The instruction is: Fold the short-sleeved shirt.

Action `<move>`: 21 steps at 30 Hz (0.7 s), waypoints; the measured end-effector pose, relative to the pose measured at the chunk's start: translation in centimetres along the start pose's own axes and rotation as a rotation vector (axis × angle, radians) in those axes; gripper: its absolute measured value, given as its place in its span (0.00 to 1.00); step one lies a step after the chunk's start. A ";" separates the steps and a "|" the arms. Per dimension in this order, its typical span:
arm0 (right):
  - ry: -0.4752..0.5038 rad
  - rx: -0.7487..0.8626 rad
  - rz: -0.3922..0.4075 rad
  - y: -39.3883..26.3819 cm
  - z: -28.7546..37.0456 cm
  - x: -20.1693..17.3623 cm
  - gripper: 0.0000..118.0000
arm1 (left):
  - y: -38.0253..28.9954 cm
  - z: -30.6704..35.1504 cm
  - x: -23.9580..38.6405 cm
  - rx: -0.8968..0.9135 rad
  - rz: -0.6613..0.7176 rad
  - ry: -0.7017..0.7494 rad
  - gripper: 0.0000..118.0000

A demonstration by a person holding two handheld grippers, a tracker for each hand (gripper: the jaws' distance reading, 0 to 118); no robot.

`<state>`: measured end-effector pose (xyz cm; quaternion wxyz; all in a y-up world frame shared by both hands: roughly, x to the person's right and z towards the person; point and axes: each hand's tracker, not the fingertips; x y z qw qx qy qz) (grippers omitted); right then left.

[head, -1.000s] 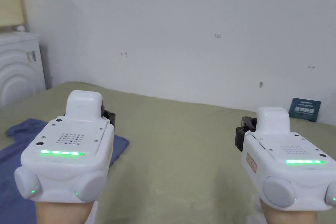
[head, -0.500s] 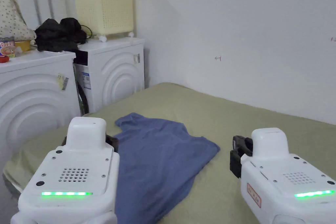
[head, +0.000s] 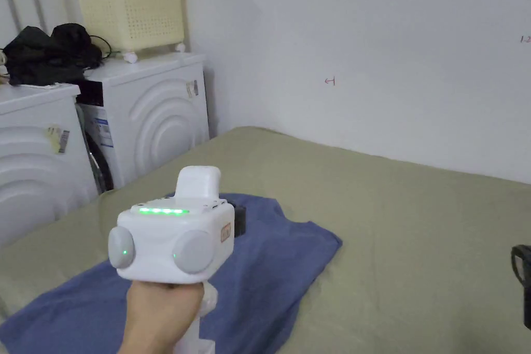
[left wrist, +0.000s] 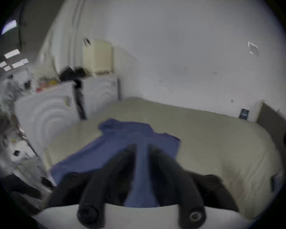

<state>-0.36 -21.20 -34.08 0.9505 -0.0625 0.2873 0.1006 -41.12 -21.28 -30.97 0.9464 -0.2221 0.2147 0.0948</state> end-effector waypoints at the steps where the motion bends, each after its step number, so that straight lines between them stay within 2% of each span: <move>1: -0.016 -0.017 0.028 -0.5 0.2 0.7 0.00 | 1.2 -2.9 -0.4 -0.045 0.056 -0.067 0.38; 3: -0.045 -0.054 0.053 -1.6 0.6 2.0 0.00 | 2.7 -8.6 -0.4 -0.165 0.057 -0.110 1.00; 4: -0.047 -0.080 0.039 -2.3 0.8 2.7 0.00 | 4.1 -11.0 -0.8 -0.140 0.049 -0.137 0.98; 6: -0.055 -0.118 0.022 -3.6 1.1 3.8 0.00 | 5.3 -15.4 -0.2 -0.192 -0.062 -0.106 0.98; 10: -0.096 -0.211 0.016 -7.2 1.0 5.3 0.00 | 1.7 -25.4 2.4 -0.360 -0.131 -0.191 0.98; 12: -0.107 -0.256 -0.038 -9.1 0.6 5.8 0.00 | -0.1 -28.6 3.7 -0.459 -0.130 -0.222 0.98; 14: -0.093 -0.324 -0.108 -10.9 0.0 5.9 0.00 | -2.6 -31.4 5.1 -0.517 -0.203 -0.186 0.98; 16: -0.081 -0.372 -0.116 -12.2 -0.4 5.8 0.00 | -4.5 -33.6 5.1 -0.537 -0.191 -0.131 0.98; 19: -0.058 -0.391 -0.054 -13.3 -0.8 5.3 0.00 | -6.9 -35.9 4.4 -0.591 -0.093 -0.098 0.95; 20: -0.059 -0.390 -0.046 -13.5 -0.9 5.1 0.00 | -7.1 -35.4 4.5 -0.540 -0.132 -0.094 0.95; 21: -0.059 -0.390 -0.052 -13.4 -1.0 5.0 0.00 | -6.5 -34.7 4.8 -0.498 -0.178 -0.095 0.89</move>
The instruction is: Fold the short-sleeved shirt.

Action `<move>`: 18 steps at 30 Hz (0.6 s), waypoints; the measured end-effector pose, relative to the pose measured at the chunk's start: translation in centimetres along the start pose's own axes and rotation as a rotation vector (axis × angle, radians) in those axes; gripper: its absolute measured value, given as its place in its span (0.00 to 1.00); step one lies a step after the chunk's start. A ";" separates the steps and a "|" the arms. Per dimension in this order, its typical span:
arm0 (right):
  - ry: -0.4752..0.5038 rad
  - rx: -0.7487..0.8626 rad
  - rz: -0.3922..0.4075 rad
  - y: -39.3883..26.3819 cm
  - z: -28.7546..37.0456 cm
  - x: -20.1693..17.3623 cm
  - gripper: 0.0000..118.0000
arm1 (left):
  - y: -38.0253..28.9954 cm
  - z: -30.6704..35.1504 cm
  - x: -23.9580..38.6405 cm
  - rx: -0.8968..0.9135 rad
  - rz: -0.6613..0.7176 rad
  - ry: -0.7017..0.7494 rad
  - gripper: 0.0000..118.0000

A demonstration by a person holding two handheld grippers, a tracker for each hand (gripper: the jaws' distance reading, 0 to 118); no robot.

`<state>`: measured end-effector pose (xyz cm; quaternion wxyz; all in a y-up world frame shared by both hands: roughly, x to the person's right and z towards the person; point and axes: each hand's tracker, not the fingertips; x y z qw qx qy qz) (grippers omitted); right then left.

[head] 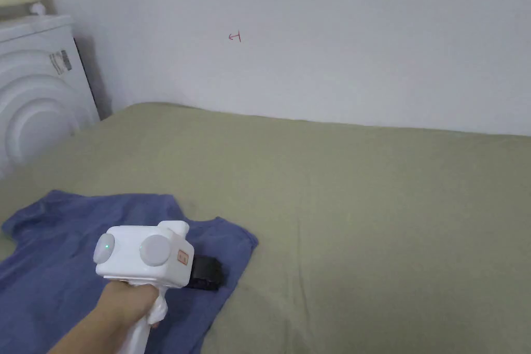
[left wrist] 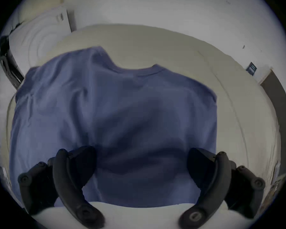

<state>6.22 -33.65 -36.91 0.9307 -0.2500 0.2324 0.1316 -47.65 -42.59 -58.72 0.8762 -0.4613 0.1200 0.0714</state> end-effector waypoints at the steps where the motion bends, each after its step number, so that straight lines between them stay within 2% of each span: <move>1: 0.006 -0.003 -0.013 0.1 0.0 0.0 0.00 | 0.3 0.5 0.2 -0.051 0.004 -0.004 0.63; 2: 0.008 0.003 -0.032 0.1 0.1 0.0 0.00 | 0.9 1.6 0.2 -0.041 -0.023 -0.009 0.22; 3: 0.013 0.011 -0.050 0.0 0.2 -0.1 0.00 | 1.5 2.7 0.2 0.004 -0.040 -0.010 0.09; 4: 0.018 0.017 -0.055 0.1 0.3 -0.2 0.00 | 1.9 3.4 0.1 0.036 -0.030 0.019 0.00; 7: 0.019 0.040 -0.061 0.2 1.1 -0.7 0.00 | 2.9 6.9 -0.3 0.027 0.033 -0.080 0.00; 12: 0.041 0.079 -0.107 0.4 3.7 -0.6 0.00 | 4.7 11.9 3.9 0.089 -0.036 -0.142 0.00; 15: 0.019 0.101 -0.106 0.3 5.7 -0.1 0.00 | 5.4 14.3 10.0 0.141 -0.154 -0.283 0.00; 18: -0.007 0.118 -0.137 0.0 8.0 0.9 0.00 | 5.8 16.3 18.6 0.162 -0.259 -0.443 0.00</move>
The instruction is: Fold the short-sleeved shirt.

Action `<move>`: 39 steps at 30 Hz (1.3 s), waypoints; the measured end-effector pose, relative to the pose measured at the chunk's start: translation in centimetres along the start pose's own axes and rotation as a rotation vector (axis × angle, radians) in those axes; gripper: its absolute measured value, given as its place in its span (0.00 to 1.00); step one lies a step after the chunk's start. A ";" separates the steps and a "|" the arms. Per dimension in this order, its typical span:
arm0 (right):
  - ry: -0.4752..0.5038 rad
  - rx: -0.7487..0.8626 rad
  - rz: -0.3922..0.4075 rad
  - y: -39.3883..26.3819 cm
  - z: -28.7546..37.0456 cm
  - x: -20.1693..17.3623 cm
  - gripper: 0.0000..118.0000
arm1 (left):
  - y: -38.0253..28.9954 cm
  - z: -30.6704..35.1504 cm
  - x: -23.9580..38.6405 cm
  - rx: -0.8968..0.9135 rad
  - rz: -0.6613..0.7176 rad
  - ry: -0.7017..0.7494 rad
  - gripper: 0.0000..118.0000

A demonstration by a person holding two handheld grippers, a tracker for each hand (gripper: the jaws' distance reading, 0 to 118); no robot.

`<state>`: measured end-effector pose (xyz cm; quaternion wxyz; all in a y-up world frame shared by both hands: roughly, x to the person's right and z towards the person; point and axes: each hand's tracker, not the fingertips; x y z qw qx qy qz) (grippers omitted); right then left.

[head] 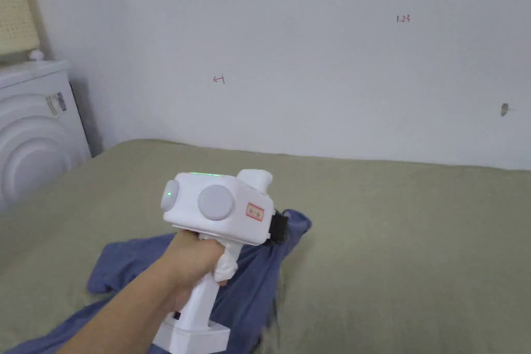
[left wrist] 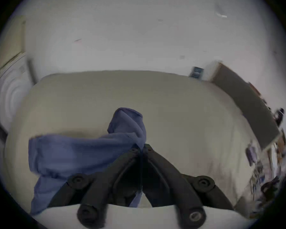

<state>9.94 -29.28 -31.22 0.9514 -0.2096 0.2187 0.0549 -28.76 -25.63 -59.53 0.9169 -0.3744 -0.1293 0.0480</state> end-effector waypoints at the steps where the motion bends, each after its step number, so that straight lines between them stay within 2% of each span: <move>1: -0.011 0.007 -0.003 0.0 0.8 0.4 0.00 | 0.8 -1.2 3.1 -0.001 -0.037 -0.041 0.00; 8: -0.112 0.048 -0.039 -0.6 5.5 3.5 0.00 | 1.5 -9.5 24.7 -0.078 -0.209 -0.374 0.00; 11: -0.161 0.048 -0.067 -1.2 7.2 5.0 0.00 | -0.5 -12.7 32.4 -0.157 -0.321 -0.433 0.00; 15: -0.214 0.030 -0.088 -2.1 8.5 6.7 0.00 | -4.0 -15.3 38.6 -0.252 -0.389 -0.509 0.00; 19: -0.241 0.035 -0.118 -2.6 9.1 8.0 0.00 | -6.7 -16.9 39.8 -0.277 -0.344 -0.517 0.01; 20: -0.240 0.043 -0.119 -2.7 9.3 8.1 0.00 | -6.9 -17.2 38.9 -0.249 -0.282 -0.516 0.11; 21: -0.240 0.049 -0.120 -2.8 9.3 8.2 0.00 | -7.0 -17.4 38.1 -0.222 -0.197 -0.548 0.37; 22: -0.240 0.049 -0.121 -2.8 9.2 8.2 0.00 | -7.2 -17.5 37.0 -0.203 -0.120 -0.601 0.89; 23: -0.237 0.047 -0.121 -2.8 9.2 8.2 0.00 | -7.5 -16.6 35.5 -0.149 -0.052 -0.658 1.00; 24: -0.235 0.048 -0.122 -2.8 9.2 8.1 0.00 | -6.8 -16.1 34.9 -0.137 0.001 -0.677 0.97; 26: -0.223 0.049 -0.124 -2.9 9.1 8.0 0.00 | -5.2 -13.0 32.8 -0.132 -0.024 -0.610 0.97; 30: -0.221 0.064 -0.118 -2.4 8.8 7.9 0.00 | -4.4 -6.1 27.4 -0.008 -0.112 -0.381 0.97; 33: -0.236 0.083 -0.113 -1.7 7.8 8.5 0.00 | -6.8 0.3 21.8 0.093 -0.089 -0.203 0.96; 35: -0.252 0.098 -0.126 -1.2 6.7 8.7 0.00 | -9.8 5.0 18.7 0.179 -0.042 -0.064 0.89; 36: -0.257 0.113 -0.131 -1.0 6.2 8.8 0.00 | -11.3 7.0 17.7 0.210 -0.036 -0.008 0.77; 38: -0.268 0.131 -0.136 -0.5 4.9 8.6 0.00 | -15.2 11.0 15.8 0.289 -0.008 0.134 0.10; 39: -0.272 0.137 -0.135 -0.4 4.4 8.4 0.00 | -16.7 12.5 15.3 0.386 -0.031 0.218 0.00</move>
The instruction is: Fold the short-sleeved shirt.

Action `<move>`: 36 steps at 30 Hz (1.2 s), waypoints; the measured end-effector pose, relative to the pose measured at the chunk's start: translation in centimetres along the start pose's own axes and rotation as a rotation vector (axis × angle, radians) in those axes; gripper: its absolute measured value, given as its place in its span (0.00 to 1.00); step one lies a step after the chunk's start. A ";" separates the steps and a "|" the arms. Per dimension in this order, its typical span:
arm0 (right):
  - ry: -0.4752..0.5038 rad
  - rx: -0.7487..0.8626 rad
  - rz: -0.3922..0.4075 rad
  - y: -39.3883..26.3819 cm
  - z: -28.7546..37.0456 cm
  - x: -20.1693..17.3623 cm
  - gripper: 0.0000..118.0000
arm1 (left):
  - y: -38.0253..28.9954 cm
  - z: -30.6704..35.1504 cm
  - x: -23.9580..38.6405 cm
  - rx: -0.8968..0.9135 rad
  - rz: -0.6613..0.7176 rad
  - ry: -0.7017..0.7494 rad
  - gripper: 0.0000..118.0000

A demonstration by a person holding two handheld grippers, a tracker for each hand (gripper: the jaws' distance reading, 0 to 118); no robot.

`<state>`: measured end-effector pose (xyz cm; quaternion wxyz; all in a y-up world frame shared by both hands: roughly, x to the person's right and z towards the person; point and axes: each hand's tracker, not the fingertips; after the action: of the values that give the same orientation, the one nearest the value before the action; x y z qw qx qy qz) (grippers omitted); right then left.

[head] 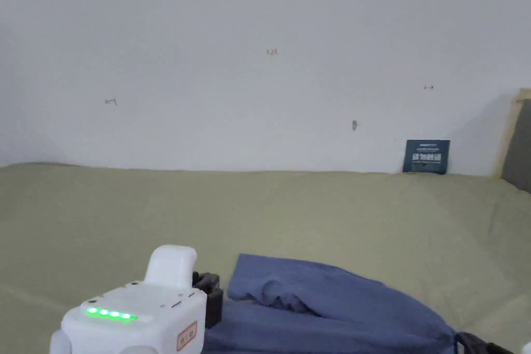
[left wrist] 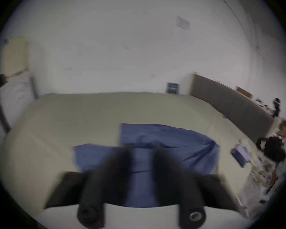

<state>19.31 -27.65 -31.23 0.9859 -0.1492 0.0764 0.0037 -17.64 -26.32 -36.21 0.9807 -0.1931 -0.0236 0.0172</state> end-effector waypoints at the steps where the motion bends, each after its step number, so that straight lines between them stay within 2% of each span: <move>1: 0.006 0.001 -0.006 0.1 -0.6 -0.3 0.00 | -1.6 2.1 -1.1 0.027 0.025 0.064 0.00; 3: 0.014 -0.001 -0.014 0.1 -1.4 -1.0 0.00 | -4.3 5.7 -3.3 0.043 0.085 0.083 0.00; 5: 0.025 -0.009 -0.013 0.0 -2.0 -1.5 0.00 | -7.0 7.6 -4.4 -0.064 0.168 0.160 0.00; 8: 0.043 -0.032 -0.010 -0.2 -2.9 -1.8 0.00 | -8.5 7.8 -6.1 -0.135 0.167 0.168 0.00; 12: 0.039 -0.044 0.002 -0.4 -3.5 -1.8 0.00 | -7.3 4.7 -7.4 -0.156 0.177 0.151 0.00; 14: 0.040 -0.061 -0.009 -0.6 -3.9 -1.1 0.00 | -5.6 1.0 -8.8 -0.201 0.189 0.077 0.00; 16: 0.045 -0.063 -0.031 -0.8 -4.1 -0.2 0.00 | -4.0 -2.6 -9.9 -0.228 0.159 0.101 0.01; 17: 0.041 -0.068 -0.031 -0.9 -4.1 0.2 0.00 | -3.2 -4.6 -11.0 -0.228 0.172 0.098 0.13; 18: 0.031 -0.077 -0.024 -0.9 -4.2 0.5 0.00 | -2.2 -6.7 -11.7 -0.257 0.187 0.113 0.42; 19: 0.018 -0.083 -0.012 -1.2 -4.3 1.0 0.00 | -1.3 -9.4 -12.8 -0.319 0.204 0.107 0.91; 20: -0.001 -0.093 0.001 -1.3 -4.4 1.4 0.00 | -1.1 -11.2 -13.5 -0.293 0.234 0.079 1.00; 21: -0.009 -0.103 -0.002 -1.5 -4.5 1.7 0.00 | -0.3 -13.4 -13.8 -0.293 0.225 0.070 0.97; 24: -0.034 -0.130 -0.024 -2.2 -5.1 2.9 0.00 | -1.3 -20.6 -14.7 -0.420 0.167 0.099 0.97; 26: -0.049 -0.153 -0.029 -2.6 -5.4 3.3 0.00 | 0.4 -23.9 -14.7 -0.522 0.177 0.107 0.97; 28: -0.057 -0.173 -0.029 -3.2 -5.8 3.8 0.00 | -0.3 -27.0 -15.0 -0.598 0.249 0.089 0.97; 30: -0.067 -0.196 -0.028 -4.0 -6.3 4.5 0.00 | -1.3 -28.7 -14.7 -0.577 0.266 0.135 0.96; 31: -0.080 -0.219 -0.027 -4.2 -6.5 4.9 0.00 | -1.9 -29.4 -14.5 -0.629 0.261 0.164 0.93; 33: -0.093 -0.231 -0.050 -4.4 -6.8 5.8 0.00 | -3.4 -30.2 -13.8 -0.693 0.247 0.196 0.82; 36: -0.114 -0.225 -0.087 -4.6 -7.3 7.3 0.00 | -4.0 -29.2 -12.4 -0.634 0.162 0.197 0.80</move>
<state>25.60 -34.30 -37.93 0.9648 -0.2616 0.0128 -0.0222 -28.34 -41.61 -62.16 0.8649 -0.4903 0.0825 0.0682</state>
